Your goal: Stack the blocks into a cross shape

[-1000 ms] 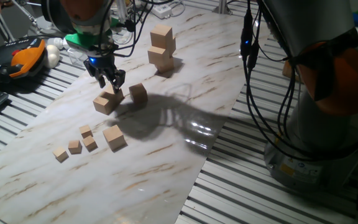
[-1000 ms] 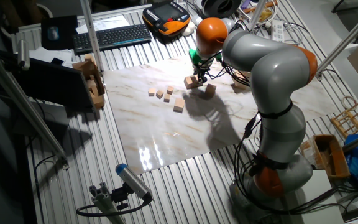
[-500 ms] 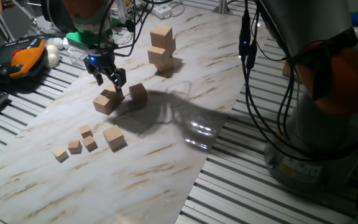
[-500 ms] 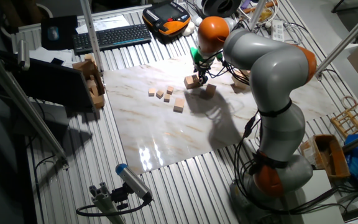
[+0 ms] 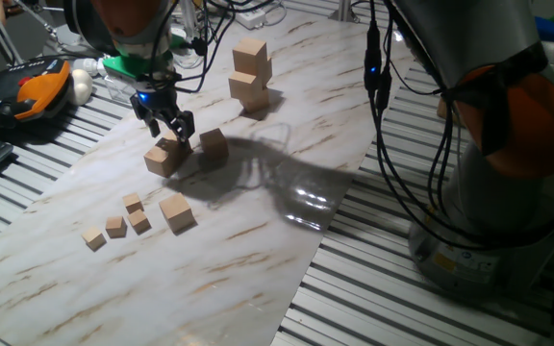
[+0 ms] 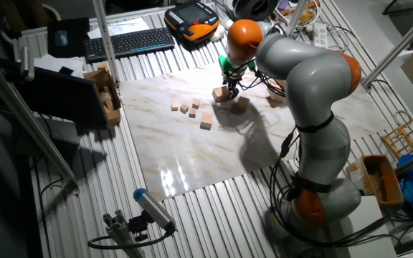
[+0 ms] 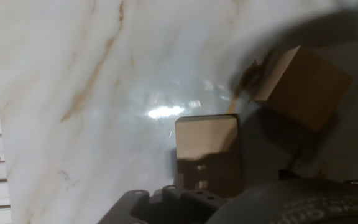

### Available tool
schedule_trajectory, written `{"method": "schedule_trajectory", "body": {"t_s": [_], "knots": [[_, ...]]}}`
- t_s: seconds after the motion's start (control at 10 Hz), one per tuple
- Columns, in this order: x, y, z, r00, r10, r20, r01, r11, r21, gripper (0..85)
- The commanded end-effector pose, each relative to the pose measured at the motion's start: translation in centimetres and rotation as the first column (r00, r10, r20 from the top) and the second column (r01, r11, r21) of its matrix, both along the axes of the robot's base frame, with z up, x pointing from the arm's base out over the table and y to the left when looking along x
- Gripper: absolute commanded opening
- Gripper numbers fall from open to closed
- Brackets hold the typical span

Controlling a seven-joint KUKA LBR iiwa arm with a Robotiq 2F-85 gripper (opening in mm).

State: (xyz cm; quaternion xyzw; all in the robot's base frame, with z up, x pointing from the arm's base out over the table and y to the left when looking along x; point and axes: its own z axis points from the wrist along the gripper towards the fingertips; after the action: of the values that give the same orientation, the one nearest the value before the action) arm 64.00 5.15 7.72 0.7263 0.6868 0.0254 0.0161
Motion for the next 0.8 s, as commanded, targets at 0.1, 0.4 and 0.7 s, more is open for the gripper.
{"method": "schedule_trajectory", "body": {"t_s": [0.1, 0.4, 0.7], "knots": [[0.12, 0.06, -0.32, 1.000, 0.004, 0.009, -0.004, 1.000, -0.001, 68.0], [0.20, 0.04, -0.44, 1.000, -0.004, 0.026, 0.004, 1.000, -0.006, 68.0], [0.45, 0.16, -0.67, 1.000, -0.008, 0.013, 0.008, 1.000, 0.005, 85.0]]}}
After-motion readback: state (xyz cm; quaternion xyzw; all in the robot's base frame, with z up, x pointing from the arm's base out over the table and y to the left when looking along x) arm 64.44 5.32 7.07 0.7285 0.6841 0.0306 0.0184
